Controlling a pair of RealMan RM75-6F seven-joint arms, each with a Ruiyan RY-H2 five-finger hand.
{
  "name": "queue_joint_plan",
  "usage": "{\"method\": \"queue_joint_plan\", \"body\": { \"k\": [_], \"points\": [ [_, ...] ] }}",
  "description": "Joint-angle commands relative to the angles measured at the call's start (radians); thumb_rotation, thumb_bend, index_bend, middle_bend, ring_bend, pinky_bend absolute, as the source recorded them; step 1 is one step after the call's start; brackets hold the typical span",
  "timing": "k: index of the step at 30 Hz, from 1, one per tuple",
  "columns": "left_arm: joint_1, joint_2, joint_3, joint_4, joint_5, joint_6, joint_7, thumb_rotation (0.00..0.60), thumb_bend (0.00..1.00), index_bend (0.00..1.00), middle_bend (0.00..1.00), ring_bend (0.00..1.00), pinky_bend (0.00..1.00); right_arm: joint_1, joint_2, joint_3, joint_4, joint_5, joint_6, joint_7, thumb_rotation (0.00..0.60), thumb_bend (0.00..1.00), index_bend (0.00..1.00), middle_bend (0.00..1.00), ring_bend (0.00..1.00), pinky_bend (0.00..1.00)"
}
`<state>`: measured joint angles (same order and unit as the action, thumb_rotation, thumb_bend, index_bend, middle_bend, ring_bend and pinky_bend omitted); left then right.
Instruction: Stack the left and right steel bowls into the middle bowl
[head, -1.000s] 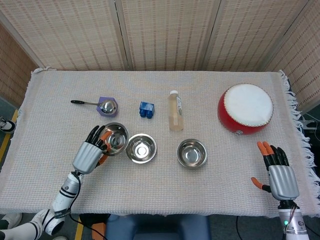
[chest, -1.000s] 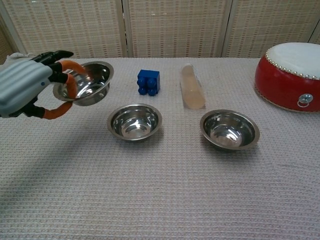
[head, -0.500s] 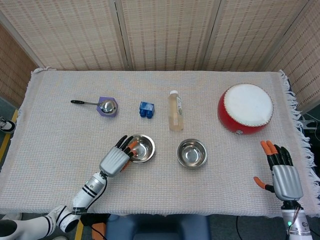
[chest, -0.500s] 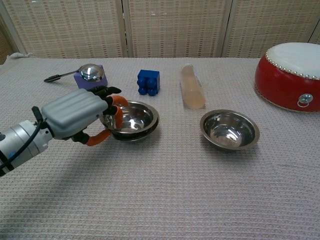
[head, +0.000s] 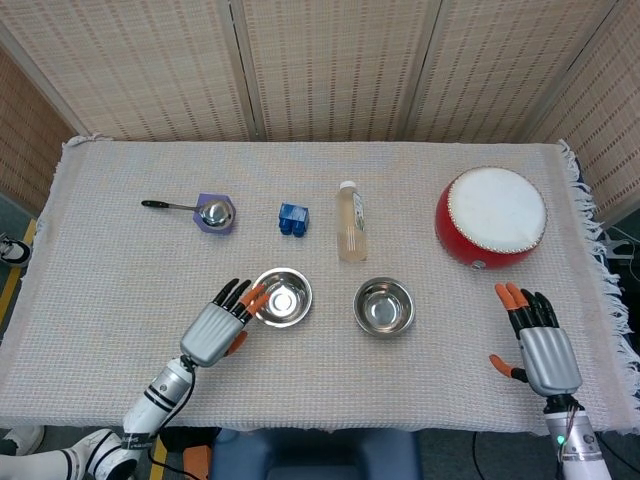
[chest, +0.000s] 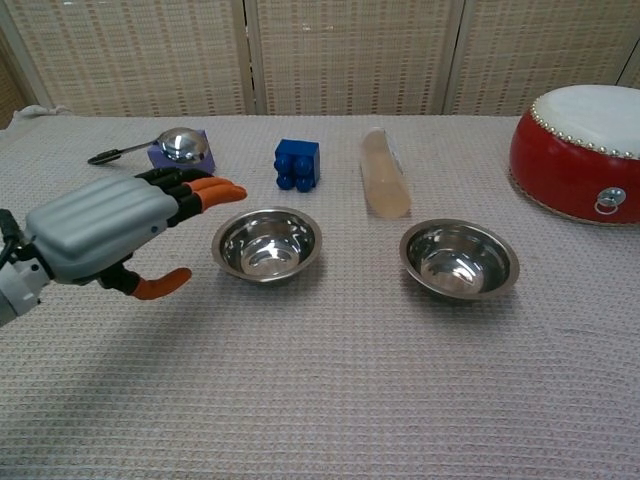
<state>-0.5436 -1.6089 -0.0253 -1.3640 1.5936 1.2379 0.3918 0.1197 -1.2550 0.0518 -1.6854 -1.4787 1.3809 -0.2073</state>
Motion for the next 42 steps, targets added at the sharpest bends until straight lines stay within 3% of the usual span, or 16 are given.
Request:
{"method": "queue_joint_plan", "body": {
  "k": [1,7,14,19,23,30,35,42],
  "points": [
    [0.153,0.095,0.046,-0.035,-0.043,0.154,-0.025,0.600,0.41,0.00,0.03,0.00,0.09,0.143,-0.104,0.026,0.089,0.032,-0.210,-0.089,0.600,0.07,0.01,0.00,0.00,0.00],
    [0.246,0.139,0.059,-0.009,-0.089,0.222,-0.075,0.600,0.41,0.00,0.03,0.00,0.09,0.255,-0.230,0.048,0.200,0.071,-0.358,-0.089,0.600,0.09,0.12,0.00,0.00,0.00],
    [0.282,0.157,0.050,-0.004,-0.075,0.267,-0.110,0.600,0.41,0.00,0.03,0.00,0.09,0.313,-0.325,0.046,0.276,0.051,-0.381,-0.078,0.600,0.13,0.29,0.00,0.00,0.00],
    [0.290,0.169,0.040,-0.004,-0.062,0.277,-0.130,0.600,0.41,0.00,0.03,0.00,0.09,0.327,-0.376,0.047,0.319,0.040,-0.350,-0.087,0.600,0.26,0.55,0.00,0.00,0.00],
    [0.296,0.175,0.031,0.000,-0.060,0.281,-0.142,0.600,0.41,0.00,0.03,0.00,0.09,0.333,-0.403,0.048,0.339,0.033,-0.326,-0.090,0.600,0.41,0.68,0.02,0.00,0.00],
    [0.324,0.193,0.030,-0.001,-0.049,0.308,-0.159,0.600,0.41,0.00,0.03,0.00,0.09,0.341,-0.381,0.052,0.277,-0.034,-0.242,-0.067,0.600,0.46,0.70,0.04,0.00,0.00],
    [0.369,0.208,0.039,0.015,-0.053,0.343,-0.197,0.600,0.41,0.00,0.03,0.00,0.09,0.401,-0.380,0.101,0.207,-0.043,-0.261,-0.095,0.600,0.46,0.69,0.04,0.00,0.00],
    [0.413,0.213,0.044,0.055,-0.045,0.385,-0.257,0.600,0.41,0.00,0.03,0.00,0.09,0.549,-0.510,0.195,0.234,0.009,-0.366,-0.197,0.600,0.46,0.67,0.04,0.00,0.00]
  ]
}}
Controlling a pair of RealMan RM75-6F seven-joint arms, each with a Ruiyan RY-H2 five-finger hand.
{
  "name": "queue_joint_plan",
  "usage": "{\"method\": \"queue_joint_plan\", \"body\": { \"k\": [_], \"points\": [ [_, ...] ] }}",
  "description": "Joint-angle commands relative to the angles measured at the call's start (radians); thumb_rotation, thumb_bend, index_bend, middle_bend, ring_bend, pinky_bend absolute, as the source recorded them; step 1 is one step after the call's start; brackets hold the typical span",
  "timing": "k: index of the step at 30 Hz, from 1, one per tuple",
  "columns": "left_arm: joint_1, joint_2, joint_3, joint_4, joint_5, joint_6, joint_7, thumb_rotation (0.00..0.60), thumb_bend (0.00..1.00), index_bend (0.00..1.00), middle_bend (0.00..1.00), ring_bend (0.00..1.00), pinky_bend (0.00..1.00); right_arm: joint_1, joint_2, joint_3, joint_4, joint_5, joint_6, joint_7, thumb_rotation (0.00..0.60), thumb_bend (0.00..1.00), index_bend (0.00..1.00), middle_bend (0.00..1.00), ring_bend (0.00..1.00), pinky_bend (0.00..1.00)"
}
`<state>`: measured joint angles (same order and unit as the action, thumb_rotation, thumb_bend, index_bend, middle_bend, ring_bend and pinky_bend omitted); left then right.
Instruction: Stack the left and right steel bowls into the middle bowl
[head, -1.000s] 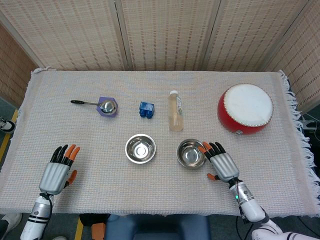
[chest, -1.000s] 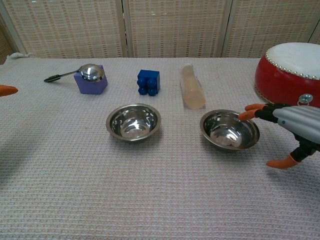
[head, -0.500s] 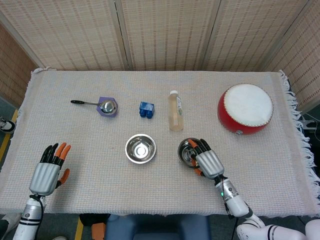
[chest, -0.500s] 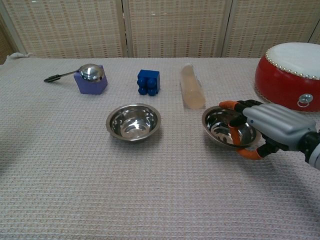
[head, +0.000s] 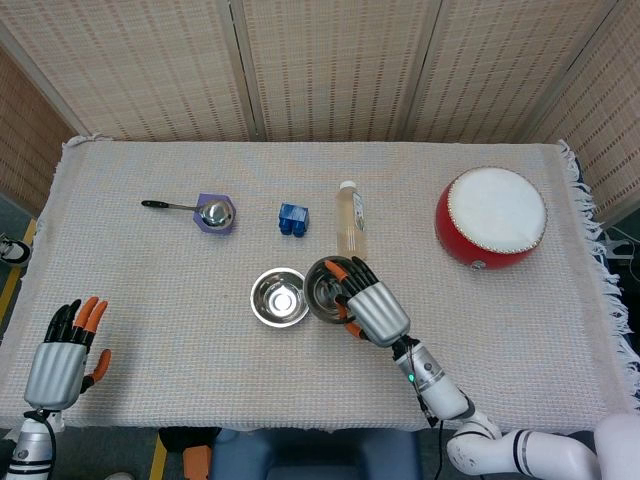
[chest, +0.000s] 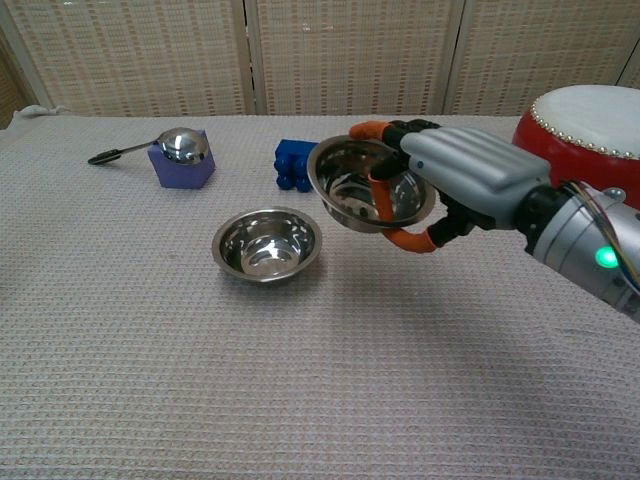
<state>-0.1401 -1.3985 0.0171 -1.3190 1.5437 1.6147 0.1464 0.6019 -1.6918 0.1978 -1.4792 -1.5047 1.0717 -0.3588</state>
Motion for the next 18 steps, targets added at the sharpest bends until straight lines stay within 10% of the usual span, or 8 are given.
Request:
{"method": "queue_joint_plan", "body": {
  "k": [1,6,12,18],
  "points": [
    [0.014,0.005,0.000,0.012,0.006,0.011,-0.017,0.600,0.41,0.00,0.03,0.00,0.09,0.095,-0.104,0.064,0.049,0.057,-0.083,-0.055,0.600,0.46,0.67,0.04,0.00,0.00],
    [0.024,0.017,-0.009,0.006,0.015,0.027,-0.031,0.600,0.41,0.00,0.03,0.00,0.09,0.182,-0.219,0.109,0.160,0.144,-0.152,-0.099,0.600,0.46,0.60,0.04,0.00,0.00],
    [0.033,0.031,-0.017,-0.008,0.021,0.033,-0.038,0.600,0.41,0.00,0.03,0.00,0.09,0.216,-0.250,0.116,0.187,0.247,-0.194,-0.162,0.600,0.45,0.06,0.02,0.00,0.00],
    [0.038,0.038,-0.023,-0.011,0.021,0.024,-0.052,0.600,0.41,0.00,0.03,0.00,0.09,0.191,-0.171,0.094,0.069,0.297,-0.160,-0.235,0.600,0.13,0.00,0.00,0.00,0.00]
  ]
}}
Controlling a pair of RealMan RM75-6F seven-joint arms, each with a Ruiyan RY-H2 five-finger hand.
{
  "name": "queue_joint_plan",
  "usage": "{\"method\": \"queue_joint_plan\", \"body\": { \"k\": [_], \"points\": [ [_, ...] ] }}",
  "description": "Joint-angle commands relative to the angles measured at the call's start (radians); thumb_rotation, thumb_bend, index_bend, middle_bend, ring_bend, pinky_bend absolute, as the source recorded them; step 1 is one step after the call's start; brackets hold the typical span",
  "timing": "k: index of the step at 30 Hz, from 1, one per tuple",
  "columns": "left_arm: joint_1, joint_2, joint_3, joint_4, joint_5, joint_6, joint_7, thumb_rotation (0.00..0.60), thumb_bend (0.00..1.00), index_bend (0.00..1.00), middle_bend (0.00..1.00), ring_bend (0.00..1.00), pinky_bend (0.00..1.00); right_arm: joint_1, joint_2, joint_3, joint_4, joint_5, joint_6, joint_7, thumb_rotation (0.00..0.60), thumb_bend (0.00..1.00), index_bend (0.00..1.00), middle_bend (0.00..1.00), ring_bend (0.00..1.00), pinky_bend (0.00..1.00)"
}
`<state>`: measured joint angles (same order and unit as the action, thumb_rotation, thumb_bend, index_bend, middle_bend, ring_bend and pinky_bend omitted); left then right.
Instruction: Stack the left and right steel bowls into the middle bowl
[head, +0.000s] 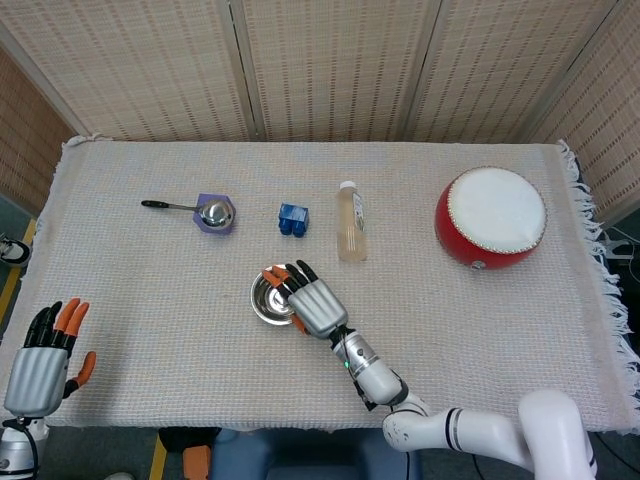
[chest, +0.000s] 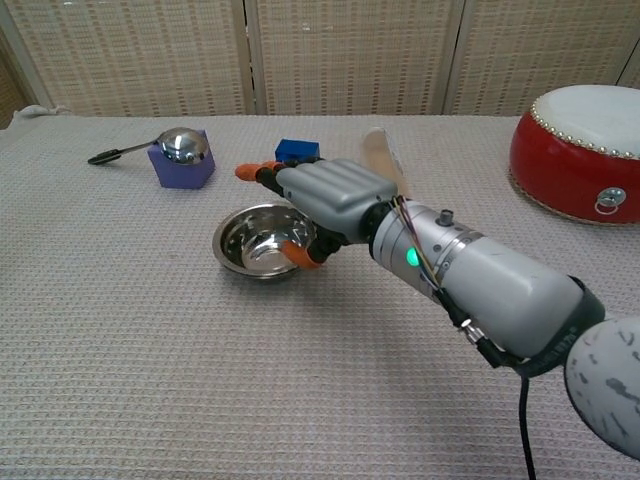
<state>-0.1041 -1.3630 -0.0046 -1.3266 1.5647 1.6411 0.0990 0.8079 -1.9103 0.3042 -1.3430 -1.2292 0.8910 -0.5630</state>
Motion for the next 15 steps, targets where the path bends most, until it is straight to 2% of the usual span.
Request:
{"method": "queue_joint_plan", "body": {
  "k": [1,6,9,12,13,15],
  "points": [
    [0.004,0.007,-0.001,-0.007,0.002,-0.001,-0.009,0.600,0.41,0.00,0.03,0.00,0.09,-0.032,0.082,-0.025,-0.110,0.019,0.045,-0.048,0.600,0.12,0.00,0.00,0.00,0.00],
    [0.013,0.035,0.004,-0.037,0.016,0.005,-0.021,0.600,0.41,0.00,0.02,0.00,0.09,-0.179,0.289,-0.120,-0.336,0.015,0.221,-0.148,0.600,0.09,0.00,0.00,0.00,0.00],
    [0.013,0.058,0.007,-0.061,0.027,0.001,-0.025,0.600,0.41,0.00,0.02,0.00,0.09,-0.323,0.434,-0.215,-0.458,-0.026,0.404,-0.181,0.600,0.09,0.00,0.00,0.00,0.00],
    [0.011,0.073,0.004,-0.081,0.019,-0.015,-0.016,0.600,0.41,0.00,0.01,0.00,0.09,-0.464,0.517,-0.321,-0.490,-0.108,0.586,-0.184,0.600,0.09,0.00,0.00,0.00,0.00],
    [0.009,0.076,0.000,-0.088,0.012,-0.022,-0.013,0.600,0.41,0.00,0.01,0.00,0.09,-0.525,0.540,-0.367,-0.484,-0.156,0.669,-0.175,0.600,0.09,0.00,0.00,0.00,0.00],
    [0.007,0.076,-0.010,-0.091,-0.005,-0.035,0.001,0.600,0.41,0.00,0.01,0.00,0.08,-0.617,0.561,-0.419,-0.451,-0.218,0.787,-0.117,0.600,0.09,0.00,0.00,0.00,0.00]
  ]
}}
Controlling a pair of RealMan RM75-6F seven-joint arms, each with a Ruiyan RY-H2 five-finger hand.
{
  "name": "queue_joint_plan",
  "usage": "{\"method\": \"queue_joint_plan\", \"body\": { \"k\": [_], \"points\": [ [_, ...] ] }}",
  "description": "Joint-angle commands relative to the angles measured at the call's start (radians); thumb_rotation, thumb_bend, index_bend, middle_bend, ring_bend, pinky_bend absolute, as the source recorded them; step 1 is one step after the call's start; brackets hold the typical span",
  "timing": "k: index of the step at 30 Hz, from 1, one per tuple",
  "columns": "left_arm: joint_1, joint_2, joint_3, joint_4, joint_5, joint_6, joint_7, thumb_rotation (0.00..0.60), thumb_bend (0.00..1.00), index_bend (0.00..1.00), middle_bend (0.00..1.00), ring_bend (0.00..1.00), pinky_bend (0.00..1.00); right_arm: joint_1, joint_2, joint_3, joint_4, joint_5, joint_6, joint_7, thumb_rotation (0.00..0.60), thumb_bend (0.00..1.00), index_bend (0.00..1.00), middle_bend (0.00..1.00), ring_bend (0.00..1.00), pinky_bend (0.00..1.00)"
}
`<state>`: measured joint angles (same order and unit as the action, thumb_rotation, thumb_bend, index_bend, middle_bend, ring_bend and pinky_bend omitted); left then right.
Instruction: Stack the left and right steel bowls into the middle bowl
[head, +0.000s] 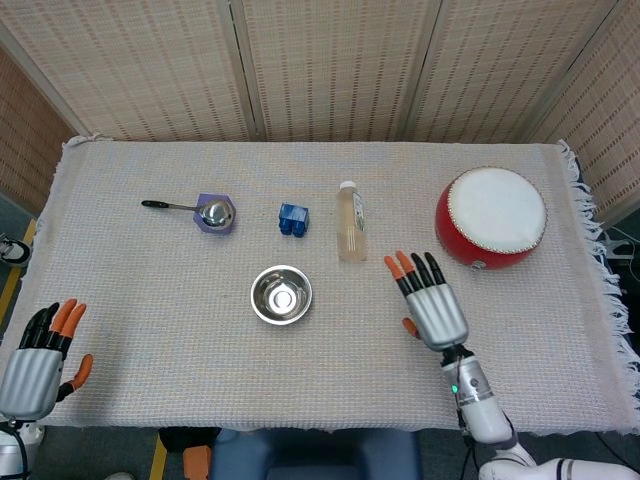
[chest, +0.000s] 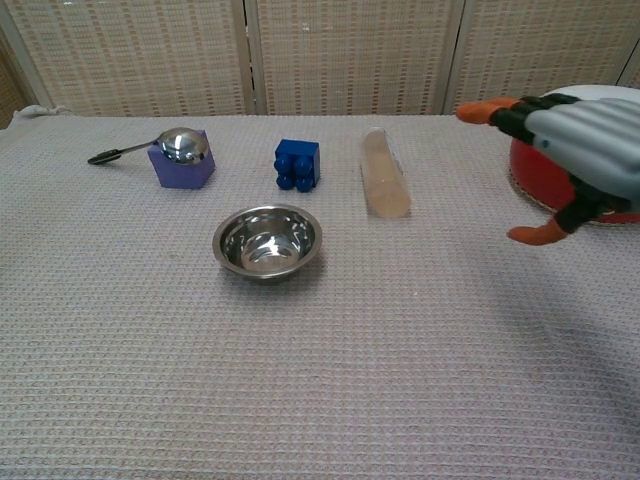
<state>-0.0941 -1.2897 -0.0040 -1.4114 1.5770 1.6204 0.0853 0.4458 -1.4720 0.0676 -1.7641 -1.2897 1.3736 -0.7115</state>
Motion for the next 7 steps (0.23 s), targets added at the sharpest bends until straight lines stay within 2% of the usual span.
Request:
{"method": "queue_joint_plan", "body": {
  "k": [1,3,7],
  "points": [
    [-0.004,0.002,-0.014,-0.007,-0.025,-0.020,0.019,0.600,0.41,0.00,0.01,0.00,0.07,-0.285,0.128,-0.192,-0.014,-0.166,0.336,0.069,0.600,0.09,0.00,0.00,0.00,0.00],
    [-0.007,0.002,-0.020,-0.010,-0.042,-0.039,0.026,0.600,0.41,0.00,0.01,0.00,0.07,-0.326,0.144,-0.191,0.006,-0.149,0.360,0.157,0.600,0.09,0.00,0.00,0.00,0.00],
    [-0.011,0.003,-0.026,-0.017,-0.053,-0.056,0.043,0.600,0.41,0.00,0.00,0.00,0.07,-0.327,0.198,-0.167,-0.008,-0.133,0.322,0.239,0.600,0.09,0.00,0.00,0.00,0.00]
  ]
}}
